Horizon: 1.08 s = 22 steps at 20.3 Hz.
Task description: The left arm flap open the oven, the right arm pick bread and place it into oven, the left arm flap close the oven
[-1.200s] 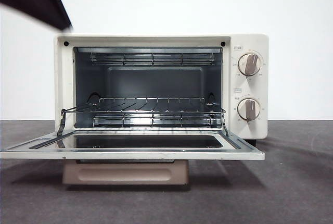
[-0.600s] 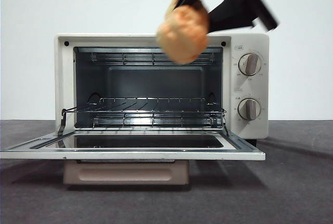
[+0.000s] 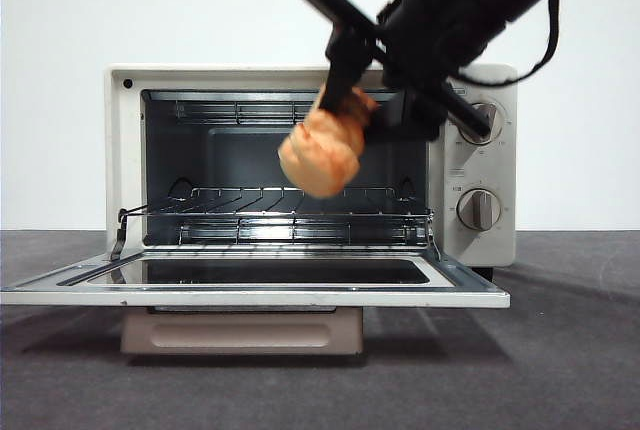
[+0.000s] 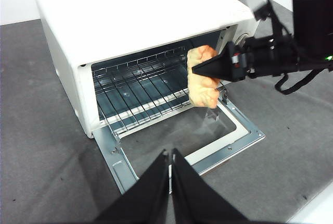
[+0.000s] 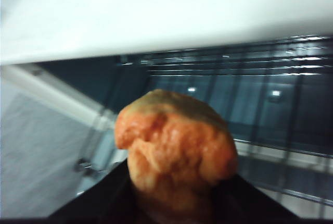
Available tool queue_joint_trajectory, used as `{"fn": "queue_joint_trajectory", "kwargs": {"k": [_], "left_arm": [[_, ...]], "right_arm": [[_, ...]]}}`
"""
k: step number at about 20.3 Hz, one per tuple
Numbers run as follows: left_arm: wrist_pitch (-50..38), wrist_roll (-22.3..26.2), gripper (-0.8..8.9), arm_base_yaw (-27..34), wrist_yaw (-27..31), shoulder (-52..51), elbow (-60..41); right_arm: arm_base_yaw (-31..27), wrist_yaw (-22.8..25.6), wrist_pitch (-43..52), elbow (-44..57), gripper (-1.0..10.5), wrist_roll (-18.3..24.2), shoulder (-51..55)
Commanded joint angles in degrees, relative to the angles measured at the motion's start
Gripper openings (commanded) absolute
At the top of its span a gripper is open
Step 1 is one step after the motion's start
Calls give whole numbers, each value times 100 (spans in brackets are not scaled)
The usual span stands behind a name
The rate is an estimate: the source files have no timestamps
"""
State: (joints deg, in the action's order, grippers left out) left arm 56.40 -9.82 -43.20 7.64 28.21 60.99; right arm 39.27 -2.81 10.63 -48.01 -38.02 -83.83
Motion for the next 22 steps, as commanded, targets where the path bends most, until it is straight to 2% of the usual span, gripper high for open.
{"fn": "queue_joint_trajectory", "kwargs": {"k": [1, 14, 19, 22], "left_arm": [[-72, 39, 10, -33, 26, 20, 111], [-68, 267, 10, -33, 26, 20, 111], [-68, 313, 10, -33, 28, 20, 111], [-68, 313, 10, -33, 28, 20, 111]], "right_arm": [[28, 254, 96, -223, 153, -103, -262], [26, 1056, 442, -308, 153, -208, -616], [26, 1080, 459, -308, 162, -208, -632], [26, 1082, 457, -308, 224, -205, -643]]}}
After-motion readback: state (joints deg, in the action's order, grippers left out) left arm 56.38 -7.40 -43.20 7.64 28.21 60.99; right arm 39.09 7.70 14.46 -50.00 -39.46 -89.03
